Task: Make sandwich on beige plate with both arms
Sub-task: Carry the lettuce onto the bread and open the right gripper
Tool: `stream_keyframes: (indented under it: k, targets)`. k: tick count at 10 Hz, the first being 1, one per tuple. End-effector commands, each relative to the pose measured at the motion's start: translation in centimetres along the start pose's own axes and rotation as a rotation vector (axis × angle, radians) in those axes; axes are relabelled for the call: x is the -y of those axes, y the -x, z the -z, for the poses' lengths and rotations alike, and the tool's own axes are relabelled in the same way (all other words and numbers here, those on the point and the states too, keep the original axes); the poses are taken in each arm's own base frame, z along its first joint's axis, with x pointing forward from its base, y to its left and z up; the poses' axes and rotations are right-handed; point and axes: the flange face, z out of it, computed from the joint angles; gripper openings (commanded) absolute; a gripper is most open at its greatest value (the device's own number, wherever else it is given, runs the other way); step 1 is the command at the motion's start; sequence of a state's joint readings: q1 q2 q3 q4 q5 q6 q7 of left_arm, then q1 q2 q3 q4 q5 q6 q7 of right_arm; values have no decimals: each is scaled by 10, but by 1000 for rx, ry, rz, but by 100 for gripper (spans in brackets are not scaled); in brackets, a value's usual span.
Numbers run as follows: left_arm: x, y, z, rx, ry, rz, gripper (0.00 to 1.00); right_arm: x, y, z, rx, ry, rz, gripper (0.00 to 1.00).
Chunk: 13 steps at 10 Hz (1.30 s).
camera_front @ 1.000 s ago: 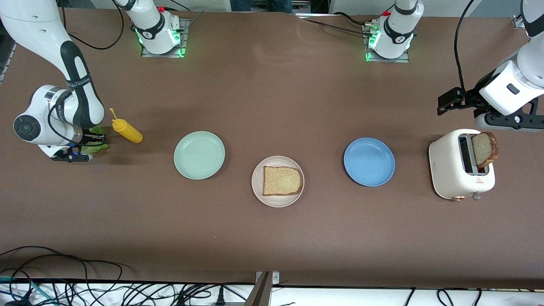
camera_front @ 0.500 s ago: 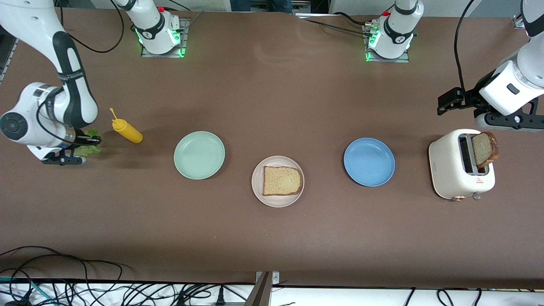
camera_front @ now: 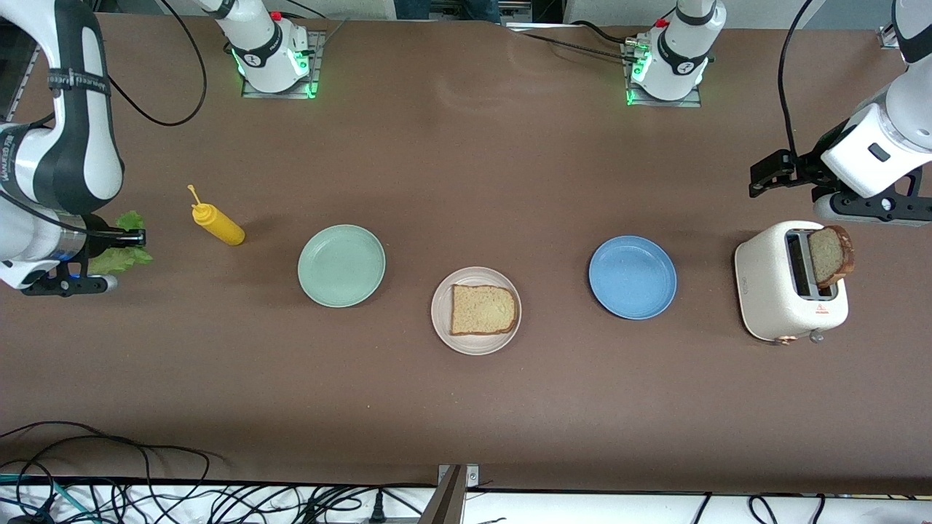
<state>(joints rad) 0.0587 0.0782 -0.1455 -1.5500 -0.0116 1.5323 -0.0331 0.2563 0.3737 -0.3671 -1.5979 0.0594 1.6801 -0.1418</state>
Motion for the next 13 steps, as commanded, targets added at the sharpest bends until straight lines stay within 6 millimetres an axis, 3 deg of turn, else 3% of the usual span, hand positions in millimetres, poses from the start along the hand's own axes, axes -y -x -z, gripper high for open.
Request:
stream_keyframes:
  k: [1, 4, 7, 9, 10, 12, 13]
  targets:
    - [1, -4, 4, -11, -21, 1, 100, 83, -3, 29, 8, -49, -105, 0]
    - [1, -4, 4, -11, -21, 1, 100, 267, 14, 21, 7, -77, -364, 0]
    - [1, -4, 4, -11, -21, 1, 100, 412, 15, -13, -46, -226, -604, 0]
    - [1, -4, 4, -11, -21, 1, 100, 485, 8, -42, -83, -368, -738, 0]
    - [1, -4, 4, -11, -21, 1, 100, 508, 0, -53, -115, -449, -782, 0]
    - [1, -4, 4, -11, -21, 1, 100, 536, -13, -74, -196, -596, -842, 0]
    - [1, -4, 4, -11, -21, 1, 100, 537, -21, -84, -228, -629, -860, 0]
